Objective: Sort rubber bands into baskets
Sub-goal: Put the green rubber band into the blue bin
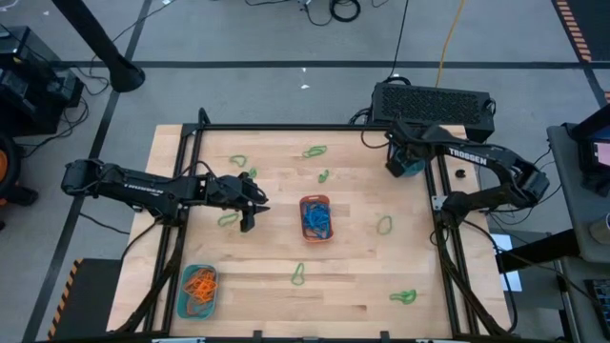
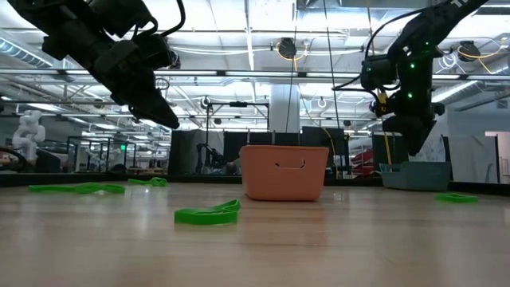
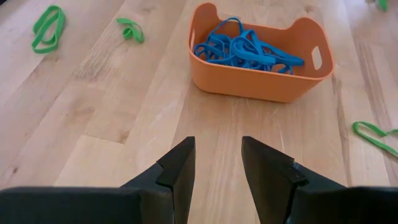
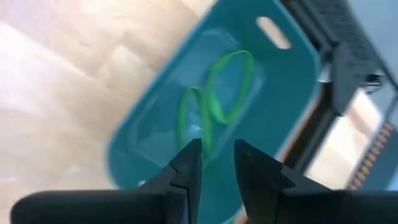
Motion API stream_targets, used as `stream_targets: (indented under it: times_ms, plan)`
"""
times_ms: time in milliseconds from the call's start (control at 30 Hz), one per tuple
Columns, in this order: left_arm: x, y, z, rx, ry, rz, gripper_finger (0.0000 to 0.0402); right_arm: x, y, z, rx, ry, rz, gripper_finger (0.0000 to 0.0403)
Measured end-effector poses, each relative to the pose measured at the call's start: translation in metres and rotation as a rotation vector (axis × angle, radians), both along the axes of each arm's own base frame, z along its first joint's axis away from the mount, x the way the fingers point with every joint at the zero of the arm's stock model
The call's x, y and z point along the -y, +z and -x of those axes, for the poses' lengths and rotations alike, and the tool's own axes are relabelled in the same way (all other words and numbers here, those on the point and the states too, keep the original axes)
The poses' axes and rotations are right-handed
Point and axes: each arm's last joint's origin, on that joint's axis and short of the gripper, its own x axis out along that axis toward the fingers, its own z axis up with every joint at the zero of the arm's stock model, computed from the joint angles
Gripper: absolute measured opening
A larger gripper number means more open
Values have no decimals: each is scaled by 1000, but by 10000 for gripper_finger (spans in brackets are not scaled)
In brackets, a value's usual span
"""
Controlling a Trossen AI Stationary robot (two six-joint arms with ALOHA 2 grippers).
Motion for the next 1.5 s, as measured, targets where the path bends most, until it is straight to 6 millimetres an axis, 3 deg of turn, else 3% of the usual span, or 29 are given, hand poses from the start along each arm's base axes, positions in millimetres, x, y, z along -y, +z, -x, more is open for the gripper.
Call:
stream_targets:
  times_ms: [233, 467, 800, 1000, 1167, 1500]
  plan:
    - [0, 0, 0, 3, 9, -7, 138, 7, 23, -19, 289, 45, -75, 86]
    - [-1, 1, -1, 18, 14, -12, 138, 4, 38, -61, 628, 224, -63, 86]
    - [-1, 2, -1, 23, 0, -39, 138, 8, -11, -135, 807, 455, -117, 86]
    - [-5, 2, -1, 22, 18, -42, 138, 28, -20, -172, 761, 521, -106, 86]
    - [-8, 2, -1, 21, 34, -38, 138, 45, -29, -200, 620, 606, -160, 86]
    - [-8, 2, -1, 20, 35, -36, 138, 62, -58, -222, 466, 752, -163, 86]
